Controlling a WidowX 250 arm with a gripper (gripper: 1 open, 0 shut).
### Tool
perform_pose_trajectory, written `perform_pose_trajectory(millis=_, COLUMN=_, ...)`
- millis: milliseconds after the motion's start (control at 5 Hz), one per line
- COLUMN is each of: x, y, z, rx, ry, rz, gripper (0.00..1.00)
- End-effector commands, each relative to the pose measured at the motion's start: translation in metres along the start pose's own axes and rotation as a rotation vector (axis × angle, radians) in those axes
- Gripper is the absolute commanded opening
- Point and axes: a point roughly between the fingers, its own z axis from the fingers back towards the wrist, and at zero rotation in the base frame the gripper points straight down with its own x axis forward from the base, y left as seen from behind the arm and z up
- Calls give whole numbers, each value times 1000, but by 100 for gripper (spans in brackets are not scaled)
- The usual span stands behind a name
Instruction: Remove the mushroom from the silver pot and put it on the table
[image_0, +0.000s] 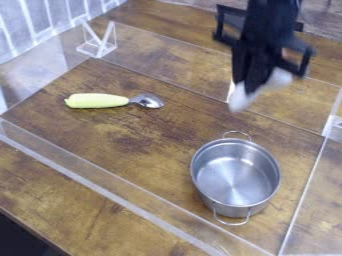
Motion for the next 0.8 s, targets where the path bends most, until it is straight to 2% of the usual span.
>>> perform_pose_trajectory(millis=0, x=9, y=24, z=4, rx=-4, ry=-19, rz=142, gripper=0)
perform_pose_trajectory(millis=200, x=8, y=30, z=-13, rx=-10, ry=-7, rz=156, gripper=100)
perform_pose_trajectory(millis=400, x=8, y=35, z=-28, rx=-9, ry=4, rz=159, gripper=0)
perform_pose_trajectory(millis=600, x=0, y=38, z=-45, rx=-5, ry=17, rz=151, gripper=100)
